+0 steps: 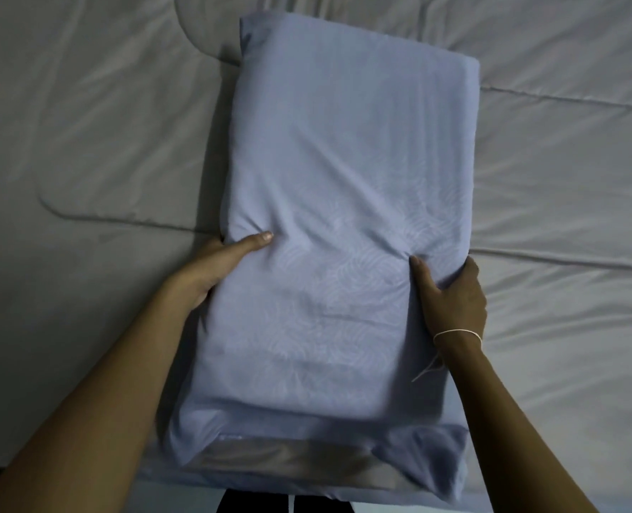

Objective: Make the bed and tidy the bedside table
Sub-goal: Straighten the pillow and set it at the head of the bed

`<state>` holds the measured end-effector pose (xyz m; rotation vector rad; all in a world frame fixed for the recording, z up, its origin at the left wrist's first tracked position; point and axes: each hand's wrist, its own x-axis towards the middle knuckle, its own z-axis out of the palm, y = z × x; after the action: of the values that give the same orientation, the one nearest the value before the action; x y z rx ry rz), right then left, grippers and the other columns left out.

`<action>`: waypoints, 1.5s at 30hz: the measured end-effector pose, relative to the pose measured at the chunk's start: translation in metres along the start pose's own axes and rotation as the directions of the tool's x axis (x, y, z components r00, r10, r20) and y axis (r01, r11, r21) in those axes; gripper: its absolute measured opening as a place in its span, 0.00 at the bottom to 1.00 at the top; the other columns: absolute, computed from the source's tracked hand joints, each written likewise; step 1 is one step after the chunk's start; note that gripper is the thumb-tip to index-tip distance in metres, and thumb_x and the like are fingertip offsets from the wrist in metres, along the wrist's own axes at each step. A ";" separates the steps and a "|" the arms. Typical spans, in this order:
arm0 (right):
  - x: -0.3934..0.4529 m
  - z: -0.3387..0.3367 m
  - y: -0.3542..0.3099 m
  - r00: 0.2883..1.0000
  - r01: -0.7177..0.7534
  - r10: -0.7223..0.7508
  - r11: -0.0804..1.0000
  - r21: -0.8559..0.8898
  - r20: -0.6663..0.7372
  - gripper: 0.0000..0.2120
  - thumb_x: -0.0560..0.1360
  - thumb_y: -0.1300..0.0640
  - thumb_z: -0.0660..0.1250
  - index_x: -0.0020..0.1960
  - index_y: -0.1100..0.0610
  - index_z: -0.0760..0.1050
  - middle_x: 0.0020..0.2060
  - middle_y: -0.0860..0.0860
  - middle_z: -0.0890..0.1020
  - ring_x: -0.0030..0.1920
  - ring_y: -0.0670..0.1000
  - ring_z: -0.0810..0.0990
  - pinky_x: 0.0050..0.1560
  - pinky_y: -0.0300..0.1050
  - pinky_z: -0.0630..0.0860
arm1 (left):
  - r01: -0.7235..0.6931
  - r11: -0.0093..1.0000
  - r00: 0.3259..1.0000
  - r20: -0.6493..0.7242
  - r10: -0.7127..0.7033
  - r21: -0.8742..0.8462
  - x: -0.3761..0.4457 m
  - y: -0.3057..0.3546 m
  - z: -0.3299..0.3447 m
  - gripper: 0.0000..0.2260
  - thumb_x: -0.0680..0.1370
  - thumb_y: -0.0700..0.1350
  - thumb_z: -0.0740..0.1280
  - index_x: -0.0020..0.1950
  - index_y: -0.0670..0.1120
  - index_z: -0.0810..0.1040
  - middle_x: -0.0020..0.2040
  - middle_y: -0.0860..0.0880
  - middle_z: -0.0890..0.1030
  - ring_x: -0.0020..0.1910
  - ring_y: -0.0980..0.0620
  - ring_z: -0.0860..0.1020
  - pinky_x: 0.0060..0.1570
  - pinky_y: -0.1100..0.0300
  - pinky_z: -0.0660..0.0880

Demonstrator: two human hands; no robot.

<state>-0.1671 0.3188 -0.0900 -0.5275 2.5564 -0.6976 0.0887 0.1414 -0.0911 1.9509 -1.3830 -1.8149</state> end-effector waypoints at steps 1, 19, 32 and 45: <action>0.002 -0.003 -0.001 1.000 -0.019 0.018 1.000 0.017 0.017 0.41 0.68 0.31 0.67 0.69 0.57 0.63 0.62 0.58 0.77 0.60 0.63 0.76 0.56 0.55 0.73 | 0.025 1.000 0.999 0.027 -0.025 -0.014 0.000 0.003 -0.001 0.47 0.52 0.67 0.76 0.66 0.47 0.73 0.59 0.49 0.80 0.54 0.51 0.79 0.59 0.55 0.74; -0.027 -0.026 -0.053 0.993 0.090 -0.107 0.959 0.267 0.049 0.32 0.67 0.36 0.71 0.61 0.56 0.69 0.58 0.59 0.78 0.57 0.63 0.77 0.52 0.53 0.72 | 0.034 0.994 0.999 -0.025 -0.037 -0.101 -0.043 0.064 -0.041 0.32 0.64 0.60 0.73 0.62 0.46 0.74 0.56 0.47 0.80 0.49 0.47 0.80 0.53 0.52 0.77; -0.156 0.120 -0.218 0.957 0.205 -0.270 0.887 0.414 0.106 0.24 0.72 0.47 0.73 0.61 0.58 0.69 0.59 0.59 0.78 0.58 0.61 0.76 0.53 0.50 0.70 | -0.153 0.988 0.941 -0.308 0.138 -0.024 -0.083 0.050 -0.289 0.23 0.68 0.56 0.71 0.59 0.48 0.75 0.53 0.52 0.80 0.46 0.54 0.79 0.43 0.59 0.75; -0.339 0.396 -0.417 0.801 0.123 -0.435 0.791 0.599 0.411 0.35 0.69 0.41 0.73 0.68 0.58 0.67 0.65 0.55 0.76 0.65 0.54 0.74 0.57 0.39 0.68 | -0.136 0.840 0.728 -0.522 0.444 0.525 -0.082 0.041 -0.610 0.36 0.59 0.64 0.67 0.61 0.46 0.77 0.59 0.48 0.79 0.56 0.49 0.78 0.57 0.55 0.74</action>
<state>0.4133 -0.0102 -0.0654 -0.7910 1.6567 -1.1568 0.5960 -0.1086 0.1547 2.0710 -1.8125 -0.5981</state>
